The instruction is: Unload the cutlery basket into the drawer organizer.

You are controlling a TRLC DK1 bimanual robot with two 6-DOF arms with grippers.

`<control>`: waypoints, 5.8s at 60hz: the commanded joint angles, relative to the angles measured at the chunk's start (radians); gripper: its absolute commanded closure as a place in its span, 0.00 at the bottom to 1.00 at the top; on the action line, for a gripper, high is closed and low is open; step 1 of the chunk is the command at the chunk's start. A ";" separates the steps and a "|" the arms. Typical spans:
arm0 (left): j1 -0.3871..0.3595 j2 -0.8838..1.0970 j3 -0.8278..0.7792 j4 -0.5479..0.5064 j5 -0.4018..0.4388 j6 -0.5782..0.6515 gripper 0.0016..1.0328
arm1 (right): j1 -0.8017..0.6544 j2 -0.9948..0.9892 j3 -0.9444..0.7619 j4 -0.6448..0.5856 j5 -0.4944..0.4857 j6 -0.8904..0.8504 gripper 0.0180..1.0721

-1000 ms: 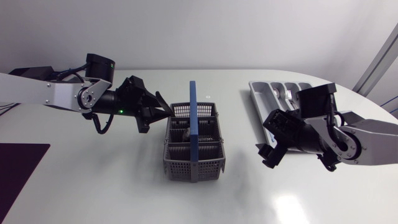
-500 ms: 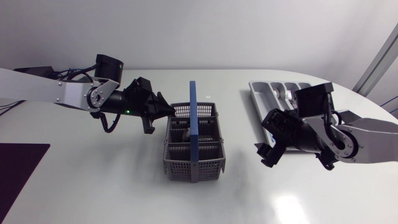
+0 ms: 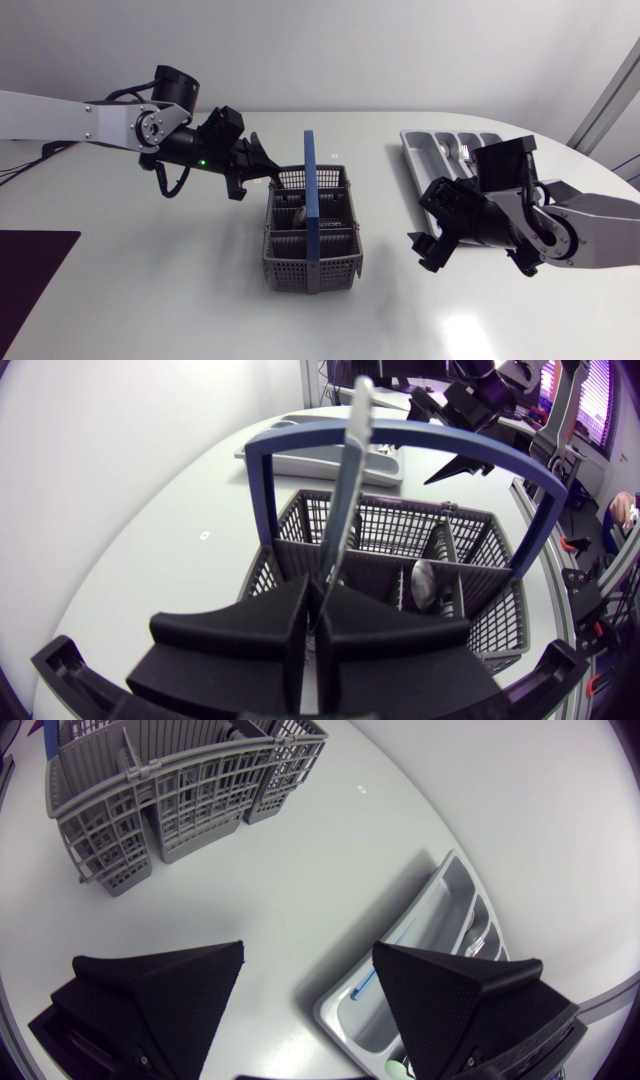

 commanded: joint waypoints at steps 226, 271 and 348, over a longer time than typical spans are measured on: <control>-0.392 -0.354 0.127 -0.436 -0.072 -0.225 0.11 | -0.143 -0.249 0.132 -0.481 -0.660 0.066 0.95; -0.231 -0.502 -0.037 -0.309 -0.328 -0.279 0.11 | -0.722 0.546 0.776 -0.382 -0.415 0.116 0.95; -0.185 -0.626 -0.242 -0.215 -0.357 -0.256 0.10 | -0.702 0.992 1.135 -0.408 -0.082 0.320 0.73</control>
